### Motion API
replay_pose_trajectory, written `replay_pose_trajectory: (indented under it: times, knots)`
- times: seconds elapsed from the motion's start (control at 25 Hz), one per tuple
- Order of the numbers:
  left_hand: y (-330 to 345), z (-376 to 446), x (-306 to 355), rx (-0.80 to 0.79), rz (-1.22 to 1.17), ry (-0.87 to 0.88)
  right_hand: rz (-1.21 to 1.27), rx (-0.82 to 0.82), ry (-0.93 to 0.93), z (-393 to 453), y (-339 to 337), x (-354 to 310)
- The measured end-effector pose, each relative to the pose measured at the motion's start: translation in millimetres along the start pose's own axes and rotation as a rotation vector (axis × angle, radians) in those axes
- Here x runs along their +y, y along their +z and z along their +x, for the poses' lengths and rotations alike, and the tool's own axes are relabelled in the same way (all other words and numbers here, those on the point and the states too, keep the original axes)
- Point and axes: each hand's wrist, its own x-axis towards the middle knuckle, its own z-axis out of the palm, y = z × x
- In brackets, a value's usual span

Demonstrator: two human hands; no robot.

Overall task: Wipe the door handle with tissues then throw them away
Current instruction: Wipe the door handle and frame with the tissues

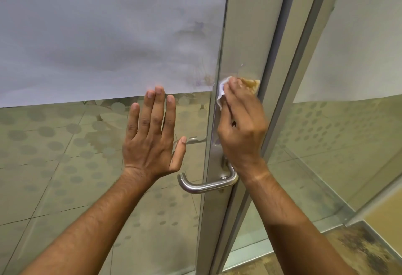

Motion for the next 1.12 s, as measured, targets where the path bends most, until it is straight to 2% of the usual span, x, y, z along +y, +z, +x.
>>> replay_pose_trajectory:
  times: [0.2,0.48,0.72,0.96,1.12]
  knots:
    - [0,0,1,0.007,-0.002,0.001,-0.003,-0.291,-0.001,-17,-1,-2]
    - [1,-1,0,0.007,-0.002,0.007,-0.055,-0.483,0.031,-37,-9,-8]
    - [-1,0,0,0.007,0.008,0.010,-0.076,-0.406,0.033,-18,0,-5]
    - [-1,0,0,-0.009,0.003,0.007,-0.096,-0.575,0.044,-57,-20,2]
    - [-2,1,0,-0.011,0.010,0.011,-0.095,-0.469,0.052,-25,-6,4]
